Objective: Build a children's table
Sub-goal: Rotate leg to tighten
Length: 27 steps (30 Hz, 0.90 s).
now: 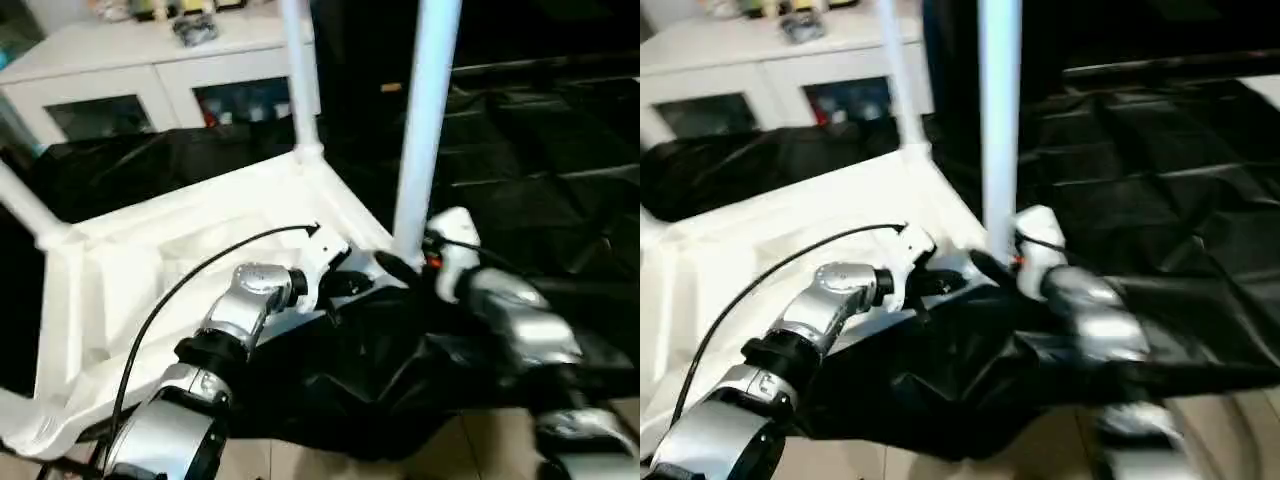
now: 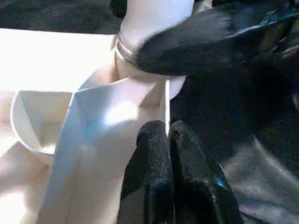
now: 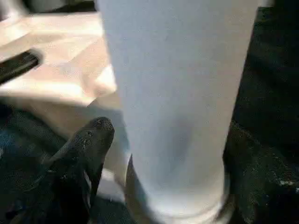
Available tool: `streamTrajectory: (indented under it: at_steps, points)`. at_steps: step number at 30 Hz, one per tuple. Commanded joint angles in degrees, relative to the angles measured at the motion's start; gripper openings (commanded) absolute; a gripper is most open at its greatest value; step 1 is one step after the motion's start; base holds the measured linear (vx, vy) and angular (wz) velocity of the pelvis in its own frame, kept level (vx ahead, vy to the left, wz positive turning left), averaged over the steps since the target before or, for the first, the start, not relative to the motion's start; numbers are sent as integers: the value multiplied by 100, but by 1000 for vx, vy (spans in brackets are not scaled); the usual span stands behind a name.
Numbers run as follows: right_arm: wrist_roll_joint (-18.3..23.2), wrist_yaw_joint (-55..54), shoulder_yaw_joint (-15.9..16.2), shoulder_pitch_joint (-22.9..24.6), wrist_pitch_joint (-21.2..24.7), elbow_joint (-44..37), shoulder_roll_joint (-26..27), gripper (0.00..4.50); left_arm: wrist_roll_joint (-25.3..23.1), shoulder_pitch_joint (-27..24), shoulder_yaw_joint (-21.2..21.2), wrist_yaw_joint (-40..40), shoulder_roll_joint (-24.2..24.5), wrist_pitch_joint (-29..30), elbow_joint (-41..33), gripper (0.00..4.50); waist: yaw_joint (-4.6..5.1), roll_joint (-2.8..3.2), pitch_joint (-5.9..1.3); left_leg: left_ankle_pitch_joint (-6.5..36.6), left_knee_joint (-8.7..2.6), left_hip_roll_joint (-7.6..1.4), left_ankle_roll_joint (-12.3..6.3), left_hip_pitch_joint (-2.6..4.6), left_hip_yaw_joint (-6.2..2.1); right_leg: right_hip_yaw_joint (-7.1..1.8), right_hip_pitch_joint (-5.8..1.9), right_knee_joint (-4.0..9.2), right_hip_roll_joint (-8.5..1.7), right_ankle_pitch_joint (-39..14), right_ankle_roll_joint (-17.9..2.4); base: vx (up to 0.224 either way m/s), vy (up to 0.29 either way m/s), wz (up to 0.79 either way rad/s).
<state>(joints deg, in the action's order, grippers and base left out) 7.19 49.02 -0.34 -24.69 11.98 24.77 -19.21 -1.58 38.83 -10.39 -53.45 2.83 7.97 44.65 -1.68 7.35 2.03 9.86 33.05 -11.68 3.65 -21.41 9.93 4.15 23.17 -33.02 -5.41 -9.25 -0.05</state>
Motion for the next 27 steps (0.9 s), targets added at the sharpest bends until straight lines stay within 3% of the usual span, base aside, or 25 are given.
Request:
streamTrajectory:
  at_steps: [1,3,6,7,10,11,16,17,19,20,21,22,23,24,25,26,27]
  points:
    - [256,692,350,103,54,-457,-24,372,94,104,55,64,-25,-176,-181,0,-25,-189,-379,958,-256,-46,-861,-10,33,-130,-360,376,-205,-1139,-1258,0,0,0]
    - [430,1208,74,362,145,-807,-648,372,111,62,-15,-203,61,-208,-198,0,-48,-165,-359,1095,-265,-49,-847,11,33,-120,-353,434,-193,-1468,-1145,0,0,0]
    - [483,1329,-68,458,148,-866,-851,372,104,53,-76,-350,112,-237,-181,0,-62,-131,-364,1107,-262,-40,-808,-3,29,-117,-345,428,-194,-1589,-1127,0,0,0]
    - [612,1383,-173,488,326,-906,-919,402,104,52,-106,-435,138,-255,-174,0,-52,-149,-356,1151,-269,-39,-800,0,26,-111,-341,450,-185,-1645,-1108,0,0,0]
    - [791,1413,-326,527,583,-1014,-987,410,105,86,-129,-536,188,-284,-142,0,-34,-145,-369,1124,-268,-35,-789,-13,11,-96,-350,437,-181,-1624,-1112,0,0,0]
    - [833,1451,-312,560,614,-1076,-1040,429,107,97,-136,-566,206,-293,-135,0,-28,-161,-365,1113,-267,-34,-790,-14,13,-97,-346,441,-175,-1610,-1109,0,0,0]
    - [966,1757,-156,698,742,-1385,-1309,441,66,155,-219,-749,292,-399,-84,0,-60,-164,-374,984,-252,-39,-836,-22,13,-97,-346,424,-183,-1496,-1130,0,0,0]
    - [892,1620,-174,647,663,-1323,-1260,441,71,154,-219,-769,301,-415,-84,0,-60,-192,-370,990,-254,-38,-830,-25,15,-96,-345,432,-186,-1538,-1121,0,0,0]
    - [759,1362,-218,536,513,-1197,-1149,441,86,150,-218,-794,310,-428,-91,0,-55,-174,-366,1023,-256,-34,-781,-12,19,-94,-327,446,-192,-1722,-1081,0,0,0]
    - [642,1120,-230,410,444,-1021,-1059,441,90,117,-271,-921,337,-428,-152,0,-53,-218,-366,1018,-257,-32,-771,-19,21,-93,-329,448,-189,-1742,-1068,0,0,0]
    - [566,985,-222,325,388,-901,-1004,441,89,85,-320,-1032,362,-427,-205,0,-50,-188,-361,1027,-268,-28,-731,-17,12,-86,-317,442,-195,-1839,-1069,0,0,0]
    - [524,951,-182,278,358,-835,-968,441,83,47,-374,-1144,397,-425,-262,0,-44,-213,-362,1034,-267,-29,-708,-13,15,-90,-319,450,-193,-1874,-1039,0,0,0]
    - [523,940,-140,262,354,-824,-962,441,80,24,-406,-1213,422,-428,-291,0,-55,-193,-367,1035,-265,-40,-702,-1,10,-96,-309,438,-198,-1866,-1054,0,0,0]
    - [523,940,-140,262,354,-824,-962,441,80,24,-406,-1213,422,-428,-291,0,-79,-170,-377,1018,-261,-67,-715,24,12,-110,-291,428,-201,-1761,-1095,0,0,0]
    - [467,1047,55,283,301,-890,-974,441,40,-32,-502,-1348,504,-438,-380,0,-94,-165,-387,950,-253,-77,-748,7,5,-110,-306,397,-201,-1536,-1152,0,0,0]
    - [419,1080,158,273,288,-889,-966,441,14,-45,-544,-1403,556,-450,-411,0,-102,-198,-388,903,-254,-79,-777,-14,3,-109,-316,387,-202,-1428,-1172,0,0,0]
    - [384,1142,252,252,270,-857,-948,441,-17,-49,-577,-1437,610,-462,-428,0,-118,-175,-390,830,-250,-83,-810,-23,-2,-108,-318,357,-205,-1275,-1217,0,0,0]
